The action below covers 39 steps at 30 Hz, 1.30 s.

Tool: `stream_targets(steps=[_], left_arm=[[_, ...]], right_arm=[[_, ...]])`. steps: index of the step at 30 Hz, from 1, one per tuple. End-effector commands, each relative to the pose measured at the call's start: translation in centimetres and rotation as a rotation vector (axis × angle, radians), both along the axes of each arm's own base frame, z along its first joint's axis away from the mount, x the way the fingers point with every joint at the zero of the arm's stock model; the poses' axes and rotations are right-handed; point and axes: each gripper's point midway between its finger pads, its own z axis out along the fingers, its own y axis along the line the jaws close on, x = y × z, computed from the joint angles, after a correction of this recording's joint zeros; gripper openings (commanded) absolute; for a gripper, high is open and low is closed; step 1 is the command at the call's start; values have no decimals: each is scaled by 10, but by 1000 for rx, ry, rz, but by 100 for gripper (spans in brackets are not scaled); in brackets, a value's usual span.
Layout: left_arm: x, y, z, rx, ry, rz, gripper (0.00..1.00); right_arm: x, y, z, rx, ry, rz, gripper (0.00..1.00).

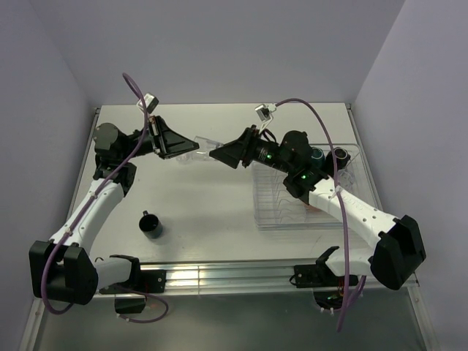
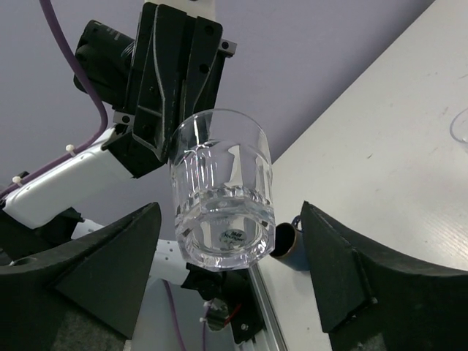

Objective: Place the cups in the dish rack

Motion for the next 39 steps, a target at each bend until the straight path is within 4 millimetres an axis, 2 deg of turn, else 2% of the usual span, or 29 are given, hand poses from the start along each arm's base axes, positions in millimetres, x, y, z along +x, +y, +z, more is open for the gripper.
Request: stream_targets(steps=[1, 3, 12, 13, 17, 18, 19, 24, 25, 27, 31, 33, 34, 36, 37, 39], left_arm=[[-4, -3, 13, -17, -81, -3, 0], [-4, -4, 12, -17, -79, -5, 0], [-3, -8, 9, -18, -72, -9, 0], [-2, -9, 8, -19, -70, -10, 0], [-1, -9, 7, -12, -69, -6, 1], [1, -9, 3, -1, -59, 0, 4], [1, -9, 5, 3, -66, 4, 11], [9, -8, 4, 50, -102, 57, 31], [11, -7, 3, 68, -75, 69, 36], [16, -6, 1, 95, -97, 95, 39], [27, 0, -3, 114, -85, 147, 40], [33, 4, -11, 149, -73, 179, 41], [39, 9, -11, 166, -71, 209, 42], [50, 19, -31, 245, -21, 282, 42], [56, 26, -34, 267, -13, 318, 42], [61, 35, -45, 308, 5, 356, 42]], right_arm=[[-1, 2, 37, 78, -86, 1, 80], [-2, 5, 37, 79, -85, 11, 76], [-2, 13, 32, 80, -68, 34, 42], [-2, 13, 31, 77, -64, 34, 32], [-2, 10, 28, 63, -55, 13, 9], [-2, 8, 28, 60, -55, 6, 4], [-4, 5, 31, 60, -62, -2, 0], [-1, -9, 27, -6, -42, -87, 0], [-3, -14, 31, -9, -48, -102, 0], [-1, -21, 26, -45, -39, -140, 0], [-4, -40, 30, -77, -45, -199, 0], [-3, -50, 21, -132, -14, -237, 0], [2, -61, 23, -142, -14, -297, 0], [8, -82, 0, -258, 59, -383, 0], [23, -103, -6, -302, 81, -493, 0], [29, -130, -29, -421, 161, -582, 0]])
